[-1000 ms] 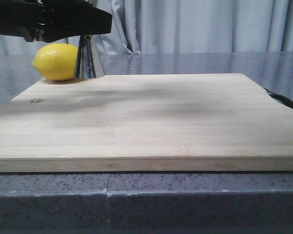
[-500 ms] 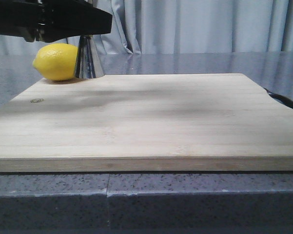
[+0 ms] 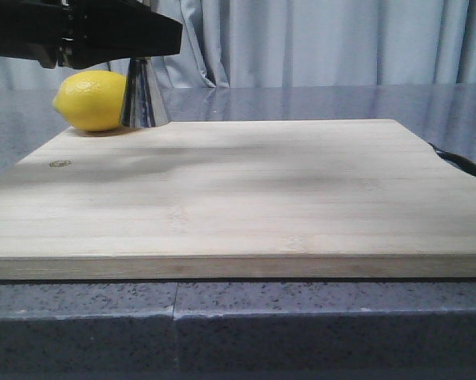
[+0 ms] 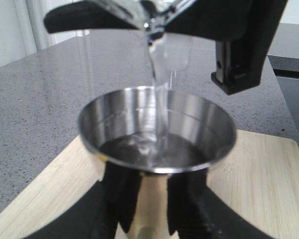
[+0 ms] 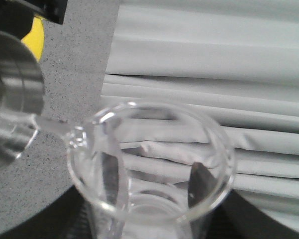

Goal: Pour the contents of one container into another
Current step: 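Tilt the beaker with the right gripper, pouring liquid into the jigger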

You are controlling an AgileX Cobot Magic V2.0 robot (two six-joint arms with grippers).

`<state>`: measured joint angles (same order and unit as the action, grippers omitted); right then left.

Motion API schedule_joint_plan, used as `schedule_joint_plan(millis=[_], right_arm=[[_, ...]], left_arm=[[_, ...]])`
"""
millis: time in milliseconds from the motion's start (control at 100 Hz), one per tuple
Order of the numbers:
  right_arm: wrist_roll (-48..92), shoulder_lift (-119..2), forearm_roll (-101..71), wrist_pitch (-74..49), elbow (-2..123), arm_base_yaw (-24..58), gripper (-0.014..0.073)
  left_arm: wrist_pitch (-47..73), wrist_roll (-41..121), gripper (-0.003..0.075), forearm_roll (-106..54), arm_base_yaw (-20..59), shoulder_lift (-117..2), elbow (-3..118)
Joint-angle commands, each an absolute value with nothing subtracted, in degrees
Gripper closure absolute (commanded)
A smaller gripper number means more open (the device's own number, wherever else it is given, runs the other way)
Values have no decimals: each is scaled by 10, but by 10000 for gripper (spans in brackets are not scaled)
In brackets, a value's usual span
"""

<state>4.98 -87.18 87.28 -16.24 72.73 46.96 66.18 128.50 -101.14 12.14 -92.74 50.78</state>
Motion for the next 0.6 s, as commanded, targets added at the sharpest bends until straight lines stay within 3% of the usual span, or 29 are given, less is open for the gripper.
schedule_joint_plan(millis=[0,360,590], right_arm=[[51,-850,906,-164,749,469,314],[48,-850,890,-170,748,469,314],[-67,-850,800,-211,748,469,314]], left_arm=[[720,1281,502,-1060,126,-902,523],[720,1281,502,-1060,126,-902,523],[720,1281,502,-1060,126,-902,523]])
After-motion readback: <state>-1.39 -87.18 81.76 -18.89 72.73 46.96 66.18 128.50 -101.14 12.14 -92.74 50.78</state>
